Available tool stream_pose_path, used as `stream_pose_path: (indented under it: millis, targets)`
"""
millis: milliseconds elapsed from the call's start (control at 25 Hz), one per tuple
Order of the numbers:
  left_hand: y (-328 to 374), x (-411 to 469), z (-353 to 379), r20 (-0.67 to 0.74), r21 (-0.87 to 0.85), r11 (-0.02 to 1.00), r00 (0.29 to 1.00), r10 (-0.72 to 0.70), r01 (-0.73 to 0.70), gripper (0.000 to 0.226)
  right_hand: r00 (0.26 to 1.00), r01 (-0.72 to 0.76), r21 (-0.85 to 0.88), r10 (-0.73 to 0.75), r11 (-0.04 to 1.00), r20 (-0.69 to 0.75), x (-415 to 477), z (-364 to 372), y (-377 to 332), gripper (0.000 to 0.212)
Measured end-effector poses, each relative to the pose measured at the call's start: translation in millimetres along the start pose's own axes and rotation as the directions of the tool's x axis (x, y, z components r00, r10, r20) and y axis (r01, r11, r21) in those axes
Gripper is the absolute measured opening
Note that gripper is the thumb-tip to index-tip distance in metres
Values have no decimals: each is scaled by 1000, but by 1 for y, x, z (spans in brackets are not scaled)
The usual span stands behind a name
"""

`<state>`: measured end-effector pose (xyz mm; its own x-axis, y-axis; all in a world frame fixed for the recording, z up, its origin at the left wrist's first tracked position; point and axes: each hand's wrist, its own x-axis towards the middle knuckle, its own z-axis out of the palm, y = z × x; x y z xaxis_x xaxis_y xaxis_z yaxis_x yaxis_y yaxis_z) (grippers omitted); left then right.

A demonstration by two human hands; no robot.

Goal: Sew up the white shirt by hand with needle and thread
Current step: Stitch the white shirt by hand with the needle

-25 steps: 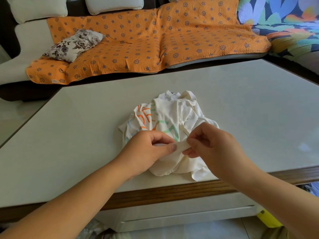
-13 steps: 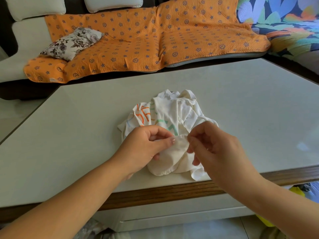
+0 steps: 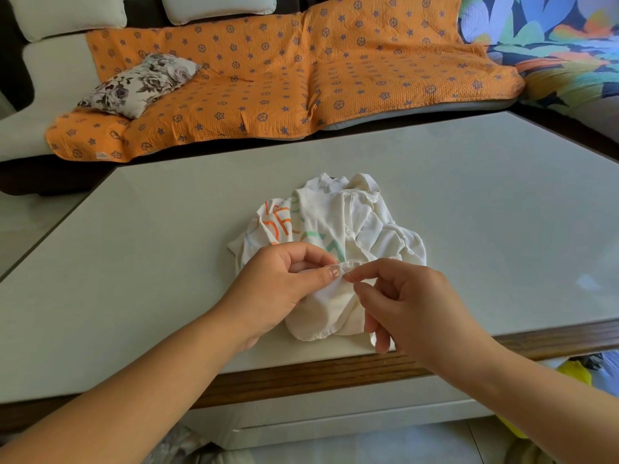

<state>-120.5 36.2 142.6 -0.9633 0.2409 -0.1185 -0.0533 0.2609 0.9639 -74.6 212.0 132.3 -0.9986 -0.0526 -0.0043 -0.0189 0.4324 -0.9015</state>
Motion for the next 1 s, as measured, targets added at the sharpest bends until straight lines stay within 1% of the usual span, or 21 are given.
stream_pose_path:
  millis: [200, 280, 360, 440, 640, 720, 800, 920, 1000]
  targets:
    - [-1, 0, 0, 9, 2, 1000, 1000, 13, -13, 3, 1000, -1, 3, 1, 1000, -1, 1, 3, 1, 14]
    - [-2, -1, 2, 13, 36, 999, 1000, 27, -27, 1, 1000, -2, -2, 2, 1000, -13, 2, 4, 1, 10]
    - [-3, -2, 4, 25, 68, 997, 999, 45, -46, 5, 1000, -3, 0, 3, 1000, -28, 3, 5, -1, 10]
    - [-3, -3, 7, 24, 85, 995, 998, 50, -52, 6, 999, -9, 26, 10, 1000, -38, 4, 5, -2, 11]
    - [-6, -2, 10, -40, 92, 994, 997, 64, -60, 10, 999, -47, 140, 51, 989, -19, 5, 8, -5, 7]
    - [-7, -1, 9, -30, 129, 988, 996, 88, -84, 14, 998, -59, 220, 64, 974, -19, 7, 7, -4, 4]
    - [-9, 0, 10, -3, 200, 972, 992, 125, -121, 15, 997, -71, 260, 73, 963, 2, 9, 7, -4, 10]
    - [-10, 0, 12, -12, 281, 950, 989, 144, -135, 15, 996, -85, 259, 78, 962, 38, 8, 9, -2, 12]
    - [-11, 0, 13, -17, 310, 941, 989, 147, -134, 12, 997, -74, 239, 69, 968, 27, 7, 9, -3, 14]
